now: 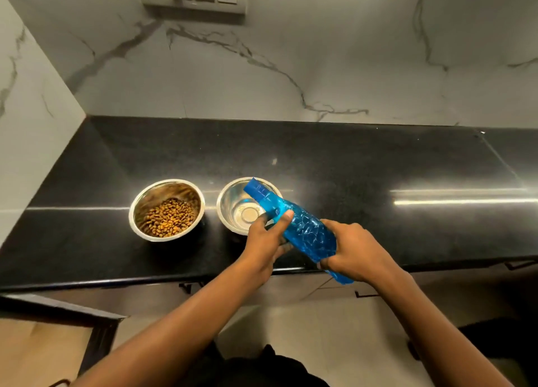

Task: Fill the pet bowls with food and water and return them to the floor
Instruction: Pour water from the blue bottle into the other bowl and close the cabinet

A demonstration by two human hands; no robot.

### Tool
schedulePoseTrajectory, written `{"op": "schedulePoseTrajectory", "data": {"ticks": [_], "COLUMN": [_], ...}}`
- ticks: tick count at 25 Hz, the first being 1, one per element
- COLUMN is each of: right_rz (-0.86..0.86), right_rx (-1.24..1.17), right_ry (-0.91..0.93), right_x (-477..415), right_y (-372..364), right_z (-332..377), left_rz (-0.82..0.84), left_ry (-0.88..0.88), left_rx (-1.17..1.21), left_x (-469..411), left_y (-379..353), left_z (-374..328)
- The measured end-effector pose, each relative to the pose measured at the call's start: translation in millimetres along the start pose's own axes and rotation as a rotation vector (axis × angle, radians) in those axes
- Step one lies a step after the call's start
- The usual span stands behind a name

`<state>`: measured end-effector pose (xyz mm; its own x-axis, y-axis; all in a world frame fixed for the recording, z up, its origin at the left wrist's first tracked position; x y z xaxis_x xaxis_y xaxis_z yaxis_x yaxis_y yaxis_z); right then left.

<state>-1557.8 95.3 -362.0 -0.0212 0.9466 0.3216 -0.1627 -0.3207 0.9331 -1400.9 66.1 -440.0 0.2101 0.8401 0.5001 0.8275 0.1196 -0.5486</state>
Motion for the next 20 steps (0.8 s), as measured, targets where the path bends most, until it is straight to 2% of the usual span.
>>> {"op": "schedulePoseTrajectory", "data": {"ticks": [9, 20], "right_rz": [0.219, 0.291], "right_rx": [0.152, 0.199], "right_ry": [-0.039, -0.046], "right_x": [2.6, -3.4], "right_y": [-24.1, -26.3], "right_z": [-22.0, -25.7], "left_rz": [-0.030, -0.035], "left_ry": [0.173, 0.240], "left_rx": [0.034, 0.065], "left_x": [-5.5, -2.8], "left_y": [11.7, 9.7], "left_z": [55.7, 60.4]}}
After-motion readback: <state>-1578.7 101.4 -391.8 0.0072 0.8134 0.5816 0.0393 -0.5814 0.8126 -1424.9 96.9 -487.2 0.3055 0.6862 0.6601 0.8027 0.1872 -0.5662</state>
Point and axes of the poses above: each hand's wrist, its own x-axis away from the middle knuckle, its own y-axis out of the back of the hand, z = x × y, the point moved 10 cm from there along -x, towards the middle knuckle, and after that the axes turned 10 degrees about x, right-handed, at the moved point
